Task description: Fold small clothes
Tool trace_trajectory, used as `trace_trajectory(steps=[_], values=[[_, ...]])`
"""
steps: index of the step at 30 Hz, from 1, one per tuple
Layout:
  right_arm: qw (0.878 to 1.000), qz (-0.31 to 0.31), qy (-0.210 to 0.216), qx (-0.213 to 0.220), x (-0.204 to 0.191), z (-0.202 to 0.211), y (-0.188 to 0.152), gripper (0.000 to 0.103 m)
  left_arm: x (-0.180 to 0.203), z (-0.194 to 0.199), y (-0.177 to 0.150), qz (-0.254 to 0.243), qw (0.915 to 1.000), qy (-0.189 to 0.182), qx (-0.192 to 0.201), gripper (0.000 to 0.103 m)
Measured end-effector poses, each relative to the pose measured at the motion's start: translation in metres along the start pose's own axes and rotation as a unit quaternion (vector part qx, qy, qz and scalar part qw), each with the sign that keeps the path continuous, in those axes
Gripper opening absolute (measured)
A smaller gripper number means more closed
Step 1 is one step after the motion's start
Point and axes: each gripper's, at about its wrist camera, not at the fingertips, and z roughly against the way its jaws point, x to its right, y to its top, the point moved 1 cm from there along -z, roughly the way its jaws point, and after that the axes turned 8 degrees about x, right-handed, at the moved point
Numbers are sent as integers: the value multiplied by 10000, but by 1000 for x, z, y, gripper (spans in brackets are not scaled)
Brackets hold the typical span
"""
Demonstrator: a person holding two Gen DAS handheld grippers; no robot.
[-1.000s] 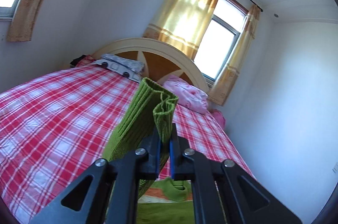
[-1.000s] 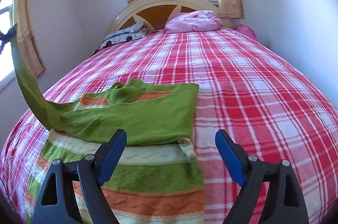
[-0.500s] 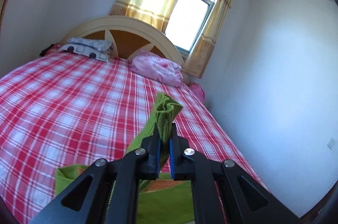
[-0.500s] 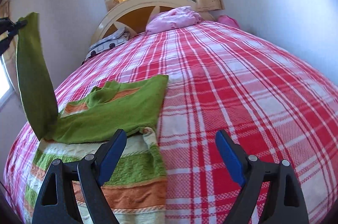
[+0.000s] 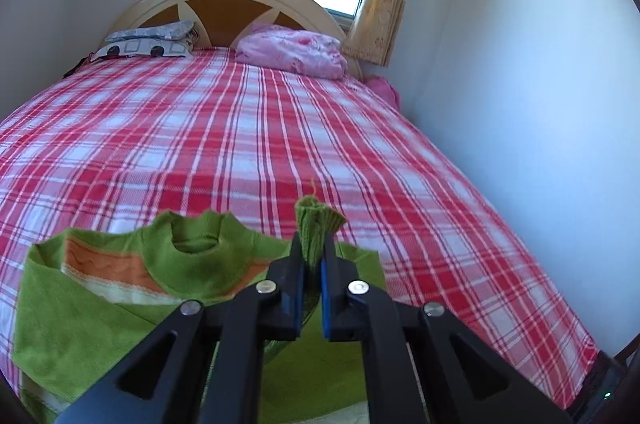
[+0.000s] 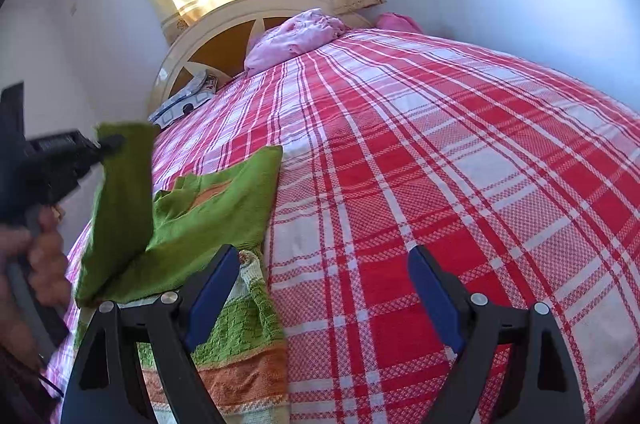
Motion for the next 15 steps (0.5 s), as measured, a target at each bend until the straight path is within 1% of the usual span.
trace_trajectory(steps=[2, 6, 7, 8, 9, 11, 13, 14, 15], values=[[10000, 5, -18, -12, 0, -1, 0, 87, 11, -3, -9, -180, 9998, 95, -26, 7], [10000, 30, -22, -84, -1, -5, -1, 87, 28, -10, -19, -382, 9992, 65, -132, 9], [9999, 18, -22, -99, 0, -5, -1, 87, 31, -10, -20, -417, 9990, 26, -163, 15], [9999, 8, -21, -109, 1, -6, -1, 87, 33, -11, -21, -476, 9987, -16, -199, 27], [9999, -1, -17, -122, 1, -6, -1, 87, 37, -7, -22, -554, 9982, -78, -237, 36], [9999, 8, 18, -163, 1, -8, -1, 87, 41, 4, -23, -697, 9973, -158, -157, 80], [9998, 11, 35, -176, 1, -8, -1, 87, 37, 32, -23, -928, 9952, -167, 254, 88], [9998, 10, 38, -178, 1, -8, -1, 87, 34, 42, -23, -1035, 9939, -170, 335, 93], [9998, 11, 38, -184, 1, -9, -2, 87, 28, 52, -23, -1118, 9931, -175, 323, 95]])
